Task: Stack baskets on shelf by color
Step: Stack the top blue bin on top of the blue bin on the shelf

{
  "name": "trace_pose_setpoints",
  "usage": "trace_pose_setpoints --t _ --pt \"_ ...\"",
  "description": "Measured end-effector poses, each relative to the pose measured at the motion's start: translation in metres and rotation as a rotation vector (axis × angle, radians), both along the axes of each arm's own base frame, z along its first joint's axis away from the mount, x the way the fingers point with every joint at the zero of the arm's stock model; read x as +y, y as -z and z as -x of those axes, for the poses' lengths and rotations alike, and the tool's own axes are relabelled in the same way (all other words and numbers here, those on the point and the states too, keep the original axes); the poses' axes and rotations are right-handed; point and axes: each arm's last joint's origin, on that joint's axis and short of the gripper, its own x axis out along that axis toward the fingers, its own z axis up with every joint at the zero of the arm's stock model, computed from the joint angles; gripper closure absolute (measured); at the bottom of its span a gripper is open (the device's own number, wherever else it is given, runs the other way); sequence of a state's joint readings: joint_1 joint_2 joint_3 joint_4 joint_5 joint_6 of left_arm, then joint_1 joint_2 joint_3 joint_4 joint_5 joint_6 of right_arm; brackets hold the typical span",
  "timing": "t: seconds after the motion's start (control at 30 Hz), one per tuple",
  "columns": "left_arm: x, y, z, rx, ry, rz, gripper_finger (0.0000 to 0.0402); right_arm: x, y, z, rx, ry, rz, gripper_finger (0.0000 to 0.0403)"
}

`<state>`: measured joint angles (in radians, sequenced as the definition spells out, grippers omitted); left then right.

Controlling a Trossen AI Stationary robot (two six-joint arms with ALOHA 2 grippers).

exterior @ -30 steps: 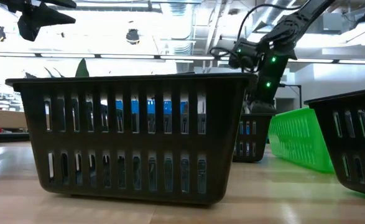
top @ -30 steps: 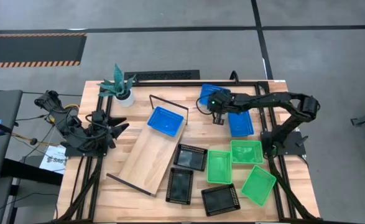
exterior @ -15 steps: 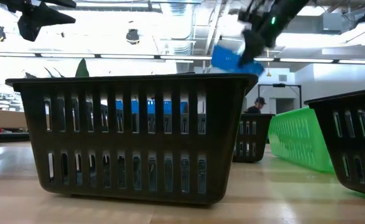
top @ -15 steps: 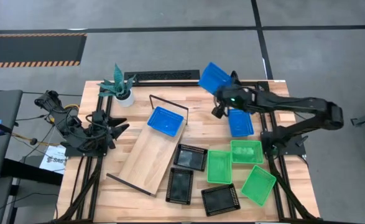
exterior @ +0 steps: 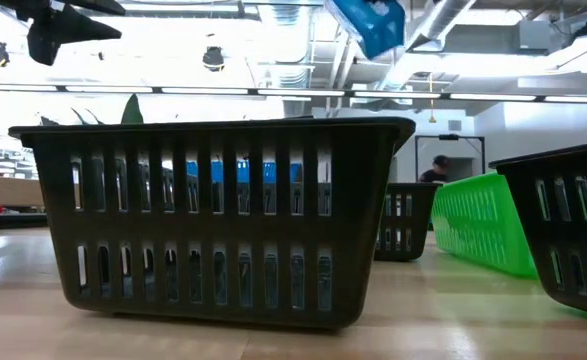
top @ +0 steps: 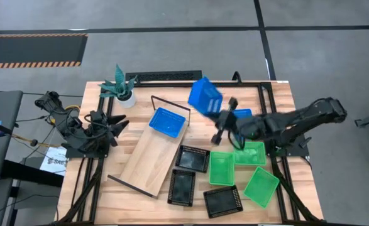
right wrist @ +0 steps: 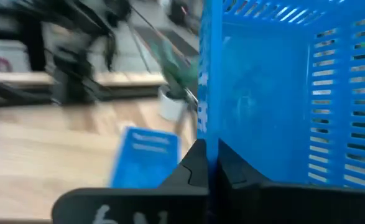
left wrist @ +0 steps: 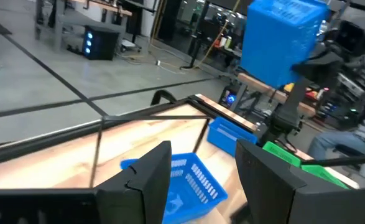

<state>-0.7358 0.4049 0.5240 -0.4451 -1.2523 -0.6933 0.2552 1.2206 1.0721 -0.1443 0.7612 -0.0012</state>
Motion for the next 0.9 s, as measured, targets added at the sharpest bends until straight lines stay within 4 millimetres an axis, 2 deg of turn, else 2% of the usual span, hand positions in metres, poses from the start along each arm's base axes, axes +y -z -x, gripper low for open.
trace_pose_setpoints --t 0.1,0.23,0.4,0.53,0.7,0.9 --pt "-0.001 -0.002 0.0 0.006 0.042 0.013 0.0232 0.024 0.004 -0.013 -0.056 -0.067 0.007 0.0397" --pt "0.0 -0.016 0.002 0.002 0.093 0.01 0.0232 0.048 0.015 -0.03 -0.119 -0.086 -0.003 0.0392" --pt "0.005 -0.039 0.007 -0.016 0.102 -0.011 0.0232 0.065 0.039 -0.055 -0.113 -0.075 -0.001 0.0394" --pt "0.009 -0.052 0.011 -0.023 0.106 -0.03 0.0232 0.078 0.049 -0.083 -0.085 -0.077 0.01 0.0397" --pt "0.012 -0.057 0.015 0.0 0.107 -0.05 0.0232 0.086 0.055 -0.122 -0.069 -0.013 0.05 0.0387" --pt "0.014 -0.054 0.017 0.049 0.11 -0.079 0.0232 0.082 0.057 -0.161 -0.002 0.023 0.086 0.0395"
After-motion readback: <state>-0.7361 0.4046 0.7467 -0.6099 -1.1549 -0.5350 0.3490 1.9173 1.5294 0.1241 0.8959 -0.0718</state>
